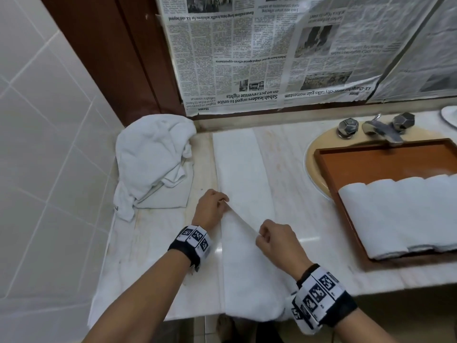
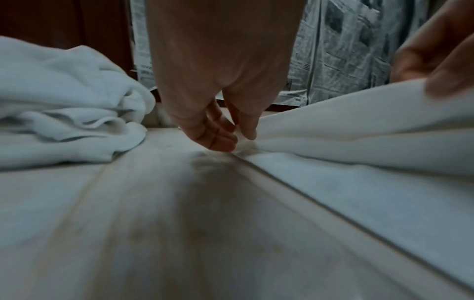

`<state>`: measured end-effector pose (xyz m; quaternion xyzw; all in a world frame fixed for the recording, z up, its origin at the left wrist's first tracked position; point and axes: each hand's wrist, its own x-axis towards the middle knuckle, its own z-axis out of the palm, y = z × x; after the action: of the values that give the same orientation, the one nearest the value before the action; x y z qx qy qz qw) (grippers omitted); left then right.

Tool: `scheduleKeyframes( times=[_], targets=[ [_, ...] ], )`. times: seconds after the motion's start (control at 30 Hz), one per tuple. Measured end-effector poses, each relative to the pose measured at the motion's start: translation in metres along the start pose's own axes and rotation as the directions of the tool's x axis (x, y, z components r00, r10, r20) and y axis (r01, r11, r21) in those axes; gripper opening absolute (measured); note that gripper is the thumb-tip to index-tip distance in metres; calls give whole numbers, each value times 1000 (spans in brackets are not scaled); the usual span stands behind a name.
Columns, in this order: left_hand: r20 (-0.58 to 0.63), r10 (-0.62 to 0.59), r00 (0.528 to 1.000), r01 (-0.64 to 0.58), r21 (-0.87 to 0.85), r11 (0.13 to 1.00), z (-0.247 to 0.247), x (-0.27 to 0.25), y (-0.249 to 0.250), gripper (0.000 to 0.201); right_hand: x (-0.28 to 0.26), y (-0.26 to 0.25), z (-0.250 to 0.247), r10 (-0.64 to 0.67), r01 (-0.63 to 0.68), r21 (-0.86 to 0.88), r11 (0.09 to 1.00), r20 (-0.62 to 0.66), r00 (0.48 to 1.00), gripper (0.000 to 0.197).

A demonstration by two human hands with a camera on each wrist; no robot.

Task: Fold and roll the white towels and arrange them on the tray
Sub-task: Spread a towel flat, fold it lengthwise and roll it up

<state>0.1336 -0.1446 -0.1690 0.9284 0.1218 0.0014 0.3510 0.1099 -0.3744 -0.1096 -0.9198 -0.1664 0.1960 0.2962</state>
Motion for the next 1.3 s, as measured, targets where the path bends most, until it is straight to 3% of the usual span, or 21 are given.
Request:
scheduleKeyframes(
  times=[0.07, 0.17, 0.37, 0.47, 0.57, 0.63, 0.7, 0.77, 0.8, 0.83, 0.93, 1.03, 1.13, 1.3],
  targets=[
    [14, -36, 999, 36, -17, 999, -2, -5, -4, 23, -8, -19, 12, -46, 46, 62, 997, -5, 999, 10],
    [19, -67, 998, 67, -35, 997, -2, -12, -8, 26, -12, -38, 44, -85, 84, 14, 996, 51, 995, 12],
    [25, -70, 997, 71, -45, 996, -3, -16, -7, 29, -14, -43, 92, 26, -4, -106, 994, 202, 979, 3],
    [0, -66, 998, 66, -88, 994, 2, -20, -8, 30, -24, -37, 80, -2, -10, 35, 999, 327, 945, 21],
    [-48, -81, 996, 74, -130, 989, 9, -25, -13, 30, -35, -33, 55, -156, 57, 225, 973, 452, 878, 27],
    [-104, -65, 992, 53, -116, 992, 9, -27, -15, 32, -28, -26, 39, -239, 127, 284, 950, 404, 883, 25],
    [-155, -7, 988, 0, -47, 999, 9, -26, -17, 39, -6, -9, 28, -251, 198, 266, 944, 184, 950, 28],
    [-149, -9, 989, 22, 87, 996, 11, -23, -15, 47, 29, 8, 25, -260, 264, 121, 957, -53, 964, 41],
    [-122, -32, 992, 52, 164, 985, 13, -20, -11, 49, 47, 13, 25, -274, 277, 15, 961, -111, 955, 50],
    [-77, -54, 996, 70, 232, 970, 16, -15, -7, 52, 66, 15, 25, -289, 280, -86, 956, -116, 950, 57],
    [93, -82, 992, 38, 399, 916, 32, 2, 5, 54, 109, 9, 29, -249, 262, -309, 914, 83, 965, 74],
    [159, -109, 981, 25, 453, 891, 40, 6, 6, 55, 133, 17, 34, -190, 263, -425, 866, 206, 960, 67],
    [117, -180, 977, 112, 435, 893, 34, -1, -2, 52, 139, 38, 27, -162, 234, -471, 850, 190, 968, 57],
    [80, -286, 955, 233, 395, 888, 19, -11, -7, 53, 133, 66, 3, -6, 30, -452, 891, 56, 998, 55]
  ],
)
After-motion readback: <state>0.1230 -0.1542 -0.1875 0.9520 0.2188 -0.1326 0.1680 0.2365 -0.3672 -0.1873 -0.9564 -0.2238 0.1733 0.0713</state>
